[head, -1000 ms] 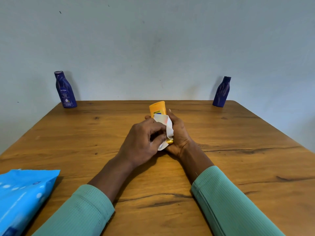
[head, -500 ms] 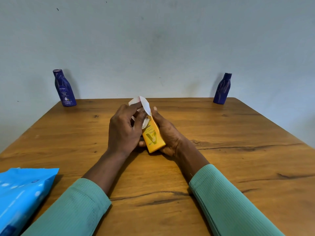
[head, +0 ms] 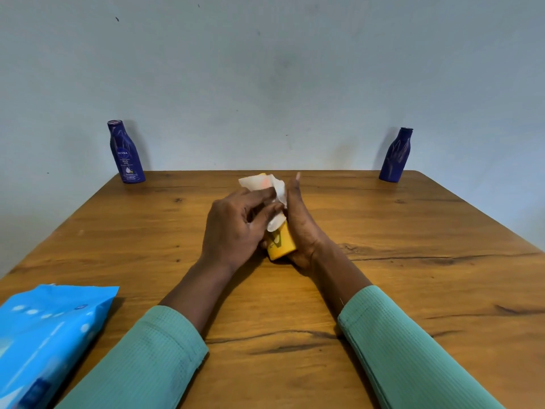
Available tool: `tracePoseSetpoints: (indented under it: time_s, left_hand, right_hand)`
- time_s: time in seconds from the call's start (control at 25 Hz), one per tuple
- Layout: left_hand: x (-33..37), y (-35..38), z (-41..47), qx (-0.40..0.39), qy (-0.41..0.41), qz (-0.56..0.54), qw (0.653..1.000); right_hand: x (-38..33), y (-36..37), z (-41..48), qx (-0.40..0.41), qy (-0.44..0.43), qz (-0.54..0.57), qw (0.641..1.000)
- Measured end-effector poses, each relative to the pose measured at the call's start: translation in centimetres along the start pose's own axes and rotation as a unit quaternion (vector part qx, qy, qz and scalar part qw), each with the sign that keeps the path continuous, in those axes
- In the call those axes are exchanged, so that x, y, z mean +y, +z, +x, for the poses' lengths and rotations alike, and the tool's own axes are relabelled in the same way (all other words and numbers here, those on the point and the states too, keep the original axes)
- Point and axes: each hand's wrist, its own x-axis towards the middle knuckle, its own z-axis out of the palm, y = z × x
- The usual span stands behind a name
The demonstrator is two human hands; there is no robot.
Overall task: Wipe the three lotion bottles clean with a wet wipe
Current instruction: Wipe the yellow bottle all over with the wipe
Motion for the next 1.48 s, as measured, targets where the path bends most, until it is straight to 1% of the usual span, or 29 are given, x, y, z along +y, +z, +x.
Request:
tracePoseSetpoints:
  time_s: [0.08, 0.2, 0.24, 0.32, 0.4, 0.48, 0.56, 0.68, 0.76, 0.84, 0.88, 0.92, 0.96, 1.0, 1.04, 1.08, 1.16, 1.24, 1.28, 1.32, 1.36, 1.4, 1.44, 1.48]
  left_hand:
    - [-0.2, -0.5, 0.5, 0.067, -0.041, -0.018, 0.997]
    - [-0.7, -1.0, 1.0, 0.121, -0.120, -0.078, 0.982]
    - [-0.9, -1.1, 1.2, 0.122, -0.152, -0.115, 0.974]
    - [-1.1, -1.3, 1.5, 0.097, -0.198, -0.191, 0.956]
    - [-1.4, -1.5, 1.5, 0.062, -0.216, -0.231, 0.947]
    - [-1.7, -1.6, 1.3, 0.032, -0.247, -0.267, 0.931]
    - [-2.0, -1.5, 1.3, 0.016, -0.292, -0.293, 0.910]
    - [-2.3, -1.3, 1.2, 0.044, -0.336, -0.309, 0.889]
    - [-2.3, -1.4, 1.2, 0.066, -0.361, -0.334, 0.868]
    - [-2.5, -1.5, 1.3, 0.066, -0.376, -0.348, 0.856]
    - [-2.5, -1.5, 1.4, 0.061, -0.381, -0.347, 0.855]
    - [-2.4, -1.4, 1.4, 0.058, -0.381, -0.341, 0.857]
    - [-2.3, -1.3, 1.4, 0.053, -0.375, -0.335, 0.863]
    - [-2.1, -1.1, 1.2, 0.046, -0.366, -0.329, 0.869]
    - [-1.8, -0.9, 1.1, 0.031, -0.355, -0.323, 0.877]
    - [-1.5, -0.7, 1.1, 0.002, -0.344, -0.313, 0.886]
    - [-1.1, -0.7, 0.8, -0.094, -0.314, -0.277, 0.903]
    - [-0.8, -0.9, 0.6, -0.188, -0.288, -0.248, 0.906]
    - [-0.8, -0.9, 0.5, -0.208, -0.279, -0.245, 0.905]
    - [-0.7, -0.9, 0.4, -0.204, -0.275, -0.250, 0.906]
    - [-0.6, -0.9, 0.4, -0.172, -0.278, -0.265, 0.907]
    - [-0.5, -0.7, 0.4, -0.112, -0.291, -0.288, 0.905]
    - [-0.7, -0.7, 0.6, -0.036, -0.315, -0.312, 0.896]
    - [-1.0, -0.9, 0.9, 0.038, -0.339, -0.334, 0.879]
  right_hand:
    - [0.2, 0.5, 0.0, -0.019, -0.017, -0.061, 0.998]
    - [0.5, 1.3, 0.1, -0.018, -0.039, -0.140, 0.989]
    - [0.5, 1.4, 0.1, -0.015, -0.047, -0.158, 0.986]
    - [0.4, 1.2, 0.1, -0.011, -0.067, -0.175, 0.982]
    - [0.5, 0.6, 0.0, -0.012, -0.055, -0.137, 0.989]
    - [0.6, 0.3, -0.1, -0.011, -0.012, -0.077, 0.997]
    - [0.6, -0.1, 0.0, -0.019, 0.006, -0.062, 0.998]
    - [0.1, -0.1, -0.2, -0.017, 0.005, -0.067, 0.998]
    - [0.0, -0.1, -0.2, -0.013, 0.020, -0.055, 0.998]
    - [0.3, -0.2, 0.1, 0.003, 0.012, -0.052, 0.999]
    - [0.5, -0.3, 0.3, 0.026, -0.015, -0.081, 0.996]
    - [0.7, -0.6, 0.7, 0.058, -0.055, -0.139, 0.987]
    - [0.9, -0.8, 1.0, 0.092, -0.100, -0.206, 0.969]
    - [1.1, -0.9, 1.4, 0.119, -0.136, -0.251, 0.951]
    - [1.4, -1.1, 1.6, 0.142, -0.160, -0.258, 0.942]
    - [1.4, -1.3, 1.8, 0.163, -0.174, -0.238, 0.942]
    - [1.4, -1.7, 1.8, 0.197, -0.190, -0.167, 0.947]
    - [1.0, -2.3, 1.5, 0.221, -0.194, -0.116, 0.949]
    - [0.8, -2.5, 1.4, 0.228, -0.185, -0.105, 0.950]
    - [0.7, -2.5, 1.3, 0.224, -0.171, -0.100, 0.954]
    - [0.7, -2.4, 1.4, 0.212, -0.159, -0.104, 0.959]
    - [0.8, -2.3, 1.4, 0.193, -0.149, -0.120, 0.963]
    - [1.0, -2.1, 1.5, 0.171, -0.137, -0.143, 0.965]
    - [1.3, -1.7, 1.5, 0.151, -0.120, -0.163, 0.968]
